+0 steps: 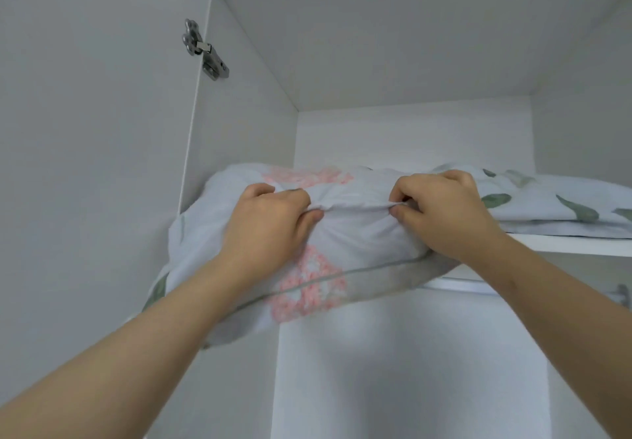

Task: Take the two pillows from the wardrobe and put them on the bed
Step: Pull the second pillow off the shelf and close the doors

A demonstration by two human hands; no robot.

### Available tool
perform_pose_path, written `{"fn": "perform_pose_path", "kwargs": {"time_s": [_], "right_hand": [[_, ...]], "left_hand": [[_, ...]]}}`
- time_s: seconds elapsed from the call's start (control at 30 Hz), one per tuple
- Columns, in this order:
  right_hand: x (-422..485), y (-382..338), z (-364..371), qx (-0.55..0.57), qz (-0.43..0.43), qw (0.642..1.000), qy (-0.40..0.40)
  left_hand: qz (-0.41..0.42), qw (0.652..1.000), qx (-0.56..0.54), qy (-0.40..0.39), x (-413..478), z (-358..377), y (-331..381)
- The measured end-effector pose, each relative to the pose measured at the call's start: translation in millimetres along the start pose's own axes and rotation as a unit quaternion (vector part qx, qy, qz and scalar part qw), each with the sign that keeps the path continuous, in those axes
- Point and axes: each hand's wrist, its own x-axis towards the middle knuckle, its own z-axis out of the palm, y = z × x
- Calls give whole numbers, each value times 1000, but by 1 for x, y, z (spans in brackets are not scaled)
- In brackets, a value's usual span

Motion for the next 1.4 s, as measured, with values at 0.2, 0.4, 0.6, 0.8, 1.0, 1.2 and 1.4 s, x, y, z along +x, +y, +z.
{"fn": "perform_pose_path", "kwargs": {"time_s": [0.2,0.4,0.6,0.8,1.0,1.2,1.4], "right_hand": [[-5,-13,-42,104,-54,993,-11],[38,-11,-24,10,67,997,-35],[37,-8,18,-61,53,993,-84],[17,-22,26,-6,54,998,23],[-14,-31,19,-13,33,998,54],[-21,-37,35,-107,-75,977,171],[-1,-45,19,-182,-63,981,18]], "left_hand": [[-12,983,-185,-3,-25,-43,-3],[-130,978,-89,-138,21,-18,5],[-97,983,32,-150,16,7,8],[-88,993,-17,-71,-2,11,0],[-17,985,15,-173,0,5,1],[17,996,-53,-68,1,17,1],[38,994,-95,23,-10,17,-9]]}}
